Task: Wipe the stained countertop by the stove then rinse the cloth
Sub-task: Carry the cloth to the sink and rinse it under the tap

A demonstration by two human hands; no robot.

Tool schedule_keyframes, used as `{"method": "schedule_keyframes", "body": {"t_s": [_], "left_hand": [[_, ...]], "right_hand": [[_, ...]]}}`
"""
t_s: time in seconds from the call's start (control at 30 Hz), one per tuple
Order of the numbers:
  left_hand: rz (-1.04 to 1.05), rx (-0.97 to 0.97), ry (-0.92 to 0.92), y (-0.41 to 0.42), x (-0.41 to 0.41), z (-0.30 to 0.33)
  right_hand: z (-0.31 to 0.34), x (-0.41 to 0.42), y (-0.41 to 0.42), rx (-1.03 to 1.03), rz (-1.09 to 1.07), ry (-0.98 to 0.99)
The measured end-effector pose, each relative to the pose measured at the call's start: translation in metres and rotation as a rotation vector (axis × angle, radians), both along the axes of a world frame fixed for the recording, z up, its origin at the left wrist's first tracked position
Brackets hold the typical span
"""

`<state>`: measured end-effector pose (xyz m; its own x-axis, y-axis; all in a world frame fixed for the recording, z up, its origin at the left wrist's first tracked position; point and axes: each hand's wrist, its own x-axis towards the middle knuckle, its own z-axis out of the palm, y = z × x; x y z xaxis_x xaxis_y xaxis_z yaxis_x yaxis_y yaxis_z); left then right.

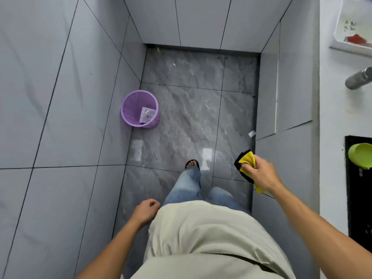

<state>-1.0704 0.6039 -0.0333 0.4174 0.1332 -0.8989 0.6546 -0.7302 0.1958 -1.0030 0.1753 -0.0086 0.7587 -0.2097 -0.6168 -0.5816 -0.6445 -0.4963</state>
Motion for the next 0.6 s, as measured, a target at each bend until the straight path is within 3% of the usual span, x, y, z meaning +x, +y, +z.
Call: {"method": "schedule_keyframes", "body": {"t_s": [0.27,0.43,0.6], "left_hand": [[0.103,-0.133,-0.197,-0.048,0.203,0.015],[-0.012,-0.197,-0.244,-0.087,0.308,0.014],[-0.107,-0.172,-0.231,-0.105,0.389,0.007]], "right_hand": [[-0.015,0.027,-0.015,-0.090,-0.114,0.193],[-0.024,0.049,-0.035,-0.124,-0.151,0.286],[-0.032,0.125,-0.064,-0.117,-0.163,0.290]]}}
